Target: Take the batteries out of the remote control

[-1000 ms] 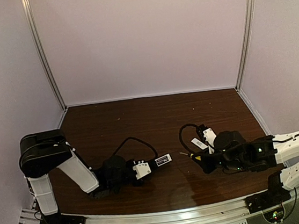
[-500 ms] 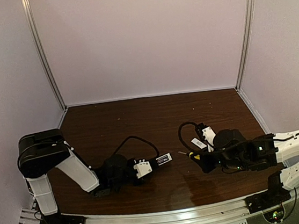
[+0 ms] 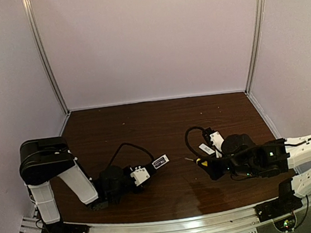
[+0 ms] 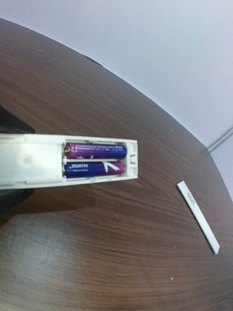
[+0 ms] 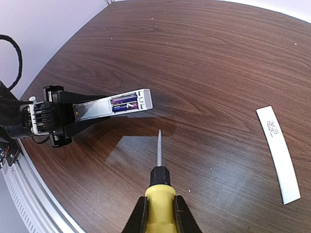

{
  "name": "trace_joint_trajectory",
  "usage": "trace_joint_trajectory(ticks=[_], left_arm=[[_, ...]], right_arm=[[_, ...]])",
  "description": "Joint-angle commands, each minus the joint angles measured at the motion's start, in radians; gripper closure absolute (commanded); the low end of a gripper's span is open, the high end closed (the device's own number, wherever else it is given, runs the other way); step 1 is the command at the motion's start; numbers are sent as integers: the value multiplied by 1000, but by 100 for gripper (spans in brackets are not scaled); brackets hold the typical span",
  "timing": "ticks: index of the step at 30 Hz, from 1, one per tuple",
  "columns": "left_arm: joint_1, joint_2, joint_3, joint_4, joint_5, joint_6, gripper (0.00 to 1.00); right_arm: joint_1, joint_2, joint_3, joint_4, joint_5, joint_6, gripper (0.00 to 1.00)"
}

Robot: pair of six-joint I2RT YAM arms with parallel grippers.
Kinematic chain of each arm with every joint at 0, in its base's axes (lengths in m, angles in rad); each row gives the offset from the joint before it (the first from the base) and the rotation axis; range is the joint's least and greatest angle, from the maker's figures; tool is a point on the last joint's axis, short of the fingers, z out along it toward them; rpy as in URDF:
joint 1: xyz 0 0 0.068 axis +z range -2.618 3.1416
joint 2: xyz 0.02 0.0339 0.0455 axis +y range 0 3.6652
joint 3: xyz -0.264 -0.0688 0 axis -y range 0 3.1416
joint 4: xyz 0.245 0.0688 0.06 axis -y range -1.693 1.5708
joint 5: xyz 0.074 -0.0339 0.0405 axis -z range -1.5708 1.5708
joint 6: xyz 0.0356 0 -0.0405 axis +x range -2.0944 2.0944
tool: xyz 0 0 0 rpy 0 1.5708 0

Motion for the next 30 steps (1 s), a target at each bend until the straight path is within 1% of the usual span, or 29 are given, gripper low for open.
trace_joint_trajectory(ticks=[1,4,8,11,13,18,21,30], left_arm=[[-2,14,6,195,-36,-28,100],[-2,-19,9,123,67,-41,100],[-2,-46,65,-86,205,-35,100],[-2,-46,119,-208,283,-29,100],[-2,-49,129,-232,292,-35,100],[-2,-54,126,-230,310,-45,100],[-2,-52,149,-276,324,-51,100],[-1,-52,155,-287,289,-40,100]], right_arm=[[10,9,34,-15,16,8,100],[11,19,41,-20,13,4,100],[11,30,48,-21,9,-2,100],[11,30,49,-20,7,-5,100],[13,29,47,-21,4,-5,100],[14,18,40,-25,-1,-3,100],[14,7,31,-24,-2,1,100],[27,-6,16,-39,-15,28,100]])
